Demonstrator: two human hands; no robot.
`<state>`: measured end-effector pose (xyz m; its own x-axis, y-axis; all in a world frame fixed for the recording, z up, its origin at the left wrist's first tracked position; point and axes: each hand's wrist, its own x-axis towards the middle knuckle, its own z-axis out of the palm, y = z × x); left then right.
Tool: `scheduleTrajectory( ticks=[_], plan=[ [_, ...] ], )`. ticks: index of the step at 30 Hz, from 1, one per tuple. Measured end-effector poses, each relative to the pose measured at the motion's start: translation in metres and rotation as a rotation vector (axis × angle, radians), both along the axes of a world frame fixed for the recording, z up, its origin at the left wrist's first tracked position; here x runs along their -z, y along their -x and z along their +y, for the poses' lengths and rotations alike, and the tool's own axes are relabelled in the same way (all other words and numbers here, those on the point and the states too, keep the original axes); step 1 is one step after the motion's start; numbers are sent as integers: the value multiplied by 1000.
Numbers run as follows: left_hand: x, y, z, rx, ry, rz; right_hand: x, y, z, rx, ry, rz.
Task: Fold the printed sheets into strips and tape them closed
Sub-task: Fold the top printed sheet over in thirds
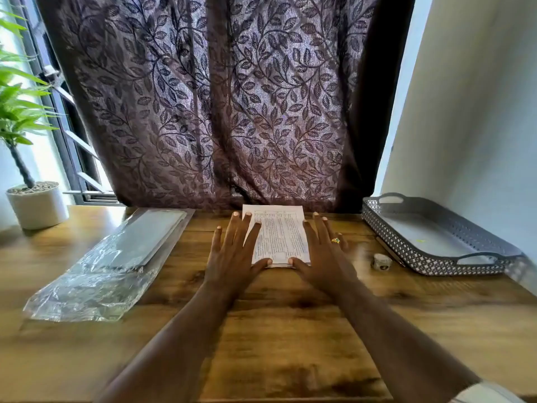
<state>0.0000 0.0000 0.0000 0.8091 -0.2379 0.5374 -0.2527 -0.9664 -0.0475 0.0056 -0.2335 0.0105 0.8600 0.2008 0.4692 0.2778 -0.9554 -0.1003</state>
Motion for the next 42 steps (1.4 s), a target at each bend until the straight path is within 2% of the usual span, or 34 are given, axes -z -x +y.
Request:
scheduleTrajectory(
  ticks=[5, 14, 24, 35, 42],
  plan=[
    [16, -6, 1, -21, 31, 36, 23, -12, -5, -59, 57, 68],
    [17, -27, 3, 97, -17, 133, 29, -37, -6, -193, 53, 27],
    [11, -44, -5, 208, 128, 300, 34, -51, -8, -243, -41, 131],
    [9, -44, -7, 234, 23, 238, 33, -60, -6, -238, 44, 90],
    [6, -40, -9, 237, 85, 239, 33, -59, -8, -314, 82, 47]
  ],
)
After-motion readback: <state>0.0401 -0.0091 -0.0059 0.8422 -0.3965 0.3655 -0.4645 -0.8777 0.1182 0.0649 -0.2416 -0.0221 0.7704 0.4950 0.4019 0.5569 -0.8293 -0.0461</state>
